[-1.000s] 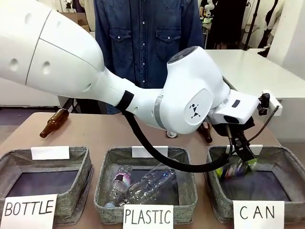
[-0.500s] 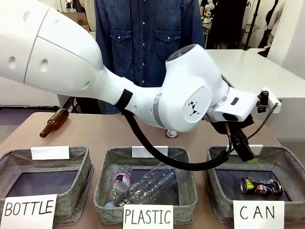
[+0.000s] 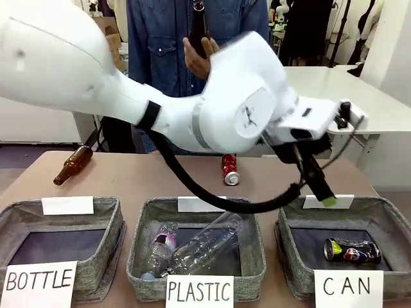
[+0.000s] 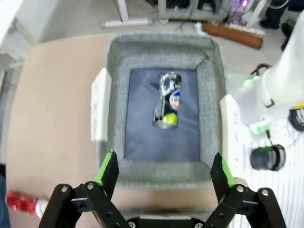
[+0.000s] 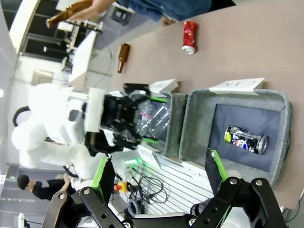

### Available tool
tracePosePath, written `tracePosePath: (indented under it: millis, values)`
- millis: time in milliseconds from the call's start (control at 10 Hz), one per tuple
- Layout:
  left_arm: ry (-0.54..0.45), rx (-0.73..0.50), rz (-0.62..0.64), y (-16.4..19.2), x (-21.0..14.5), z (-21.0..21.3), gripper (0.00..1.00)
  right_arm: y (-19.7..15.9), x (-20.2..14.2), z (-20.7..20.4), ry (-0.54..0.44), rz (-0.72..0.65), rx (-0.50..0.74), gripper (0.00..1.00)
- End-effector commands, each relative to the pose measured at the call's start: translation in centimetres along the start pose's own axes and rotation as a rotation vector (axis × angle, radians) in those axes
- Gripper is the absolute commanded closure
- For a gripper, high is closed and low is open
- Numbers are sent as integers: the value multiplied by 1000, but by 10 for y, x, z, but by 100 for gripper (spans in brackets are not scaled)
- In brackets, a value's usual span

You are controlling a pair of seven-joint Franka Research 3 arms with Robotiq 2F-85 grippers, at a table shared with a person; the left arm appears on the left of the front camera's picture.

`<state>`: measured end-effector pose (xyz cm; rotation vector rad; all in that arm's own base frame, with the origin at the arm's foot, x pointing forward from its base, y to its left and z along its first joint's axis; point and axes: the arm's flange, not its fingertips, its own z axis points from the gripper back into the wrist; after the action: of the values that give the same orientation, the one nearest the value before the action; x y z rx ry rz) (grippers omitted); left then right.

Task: Sort the can waste into the basket.
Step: Pick up the can waste from the table and place it in the right Fabric basket.

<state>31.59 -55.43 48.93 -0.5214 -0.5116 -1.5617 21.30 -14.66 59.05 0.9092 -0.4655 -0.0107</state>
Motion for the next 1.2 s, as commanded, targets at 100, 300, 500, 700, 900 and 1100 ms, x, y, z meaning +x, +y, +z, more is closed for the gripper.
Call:
tracePosePath:
  millis: [100,300,500,700,900,1100]
  values:
    - [100,-11,156,-13,-81,107,0,7,15,-24,79,31,-21,0]
    - [121,-118,282,-20,-147,193,0,24,28,-37,120,68,-15,0]
    - [44,-95,426,-21,-210,275,0,42,41,-59,176,103,1,0]
    - [-40,-195,618,0,-284,349,0,61,47,-91,259,129,91,0]
    - [-228,-366,825,9,-376,419,0,72,48,-123,338,145,122,0]
    - [-450,-284,954,-27,-447,480,0,77,59,-138,355,147,162,0]
